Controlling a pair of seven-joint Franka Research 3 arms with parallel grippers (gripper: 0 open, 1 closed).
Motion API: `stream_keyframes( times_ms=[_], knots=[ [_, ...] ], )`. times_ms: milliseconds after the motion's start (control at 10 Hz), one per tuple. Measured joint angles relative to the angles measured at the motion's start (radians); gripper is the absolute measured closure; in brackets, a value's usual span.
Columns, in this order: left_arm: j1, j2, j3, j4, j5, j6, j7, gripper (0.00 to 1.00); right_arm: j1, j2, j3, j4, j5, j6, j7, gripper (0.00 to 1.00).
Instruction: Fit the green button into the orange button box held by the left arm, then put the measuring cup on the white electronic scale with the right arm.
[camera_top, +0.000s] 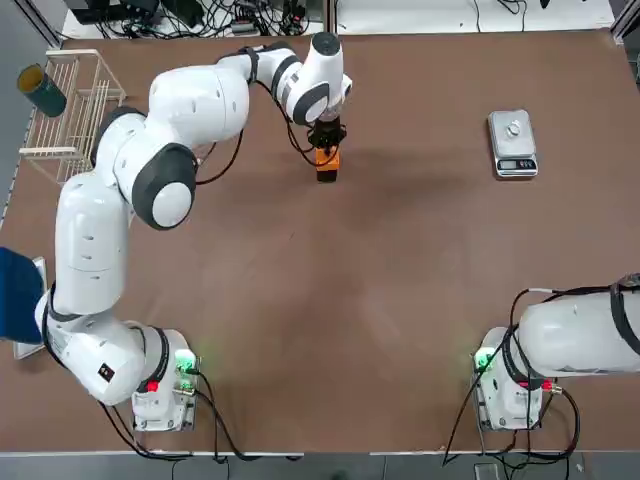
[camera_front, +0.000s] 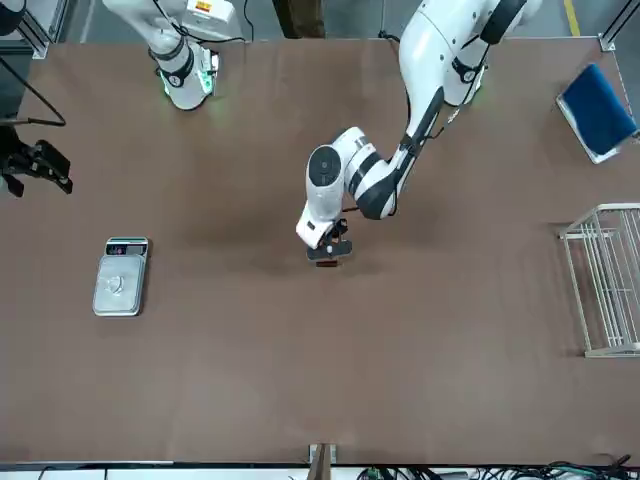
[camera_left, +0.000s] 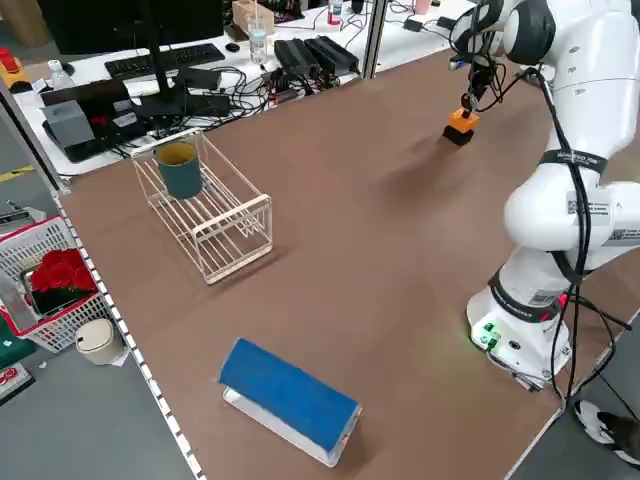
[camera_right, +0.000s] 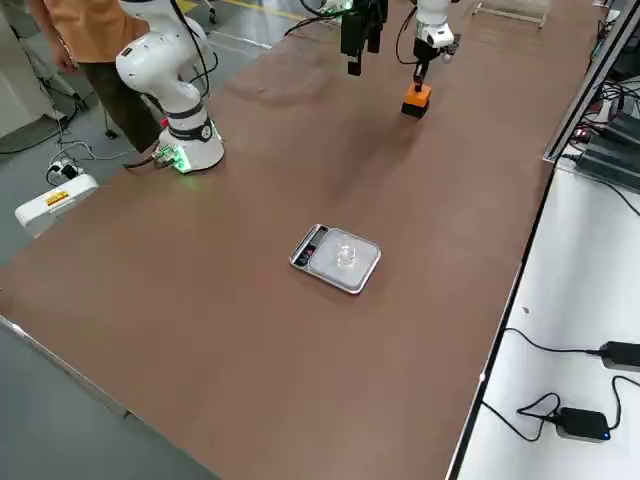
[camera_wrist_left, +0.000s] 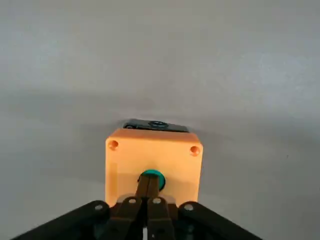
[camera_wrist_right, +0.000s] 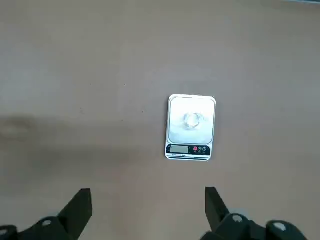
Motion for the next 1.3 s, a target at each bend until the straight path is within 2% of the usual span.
stream_keyframes(
  times_ms=[1300],
  knots=[
    [0.001,0.002,0.002,-0.004,0.0,0.013,0.0,0.99,0.0,0.0,0.0,-0.015,0.0,-0.002,0.004,0.0]
  ],
)
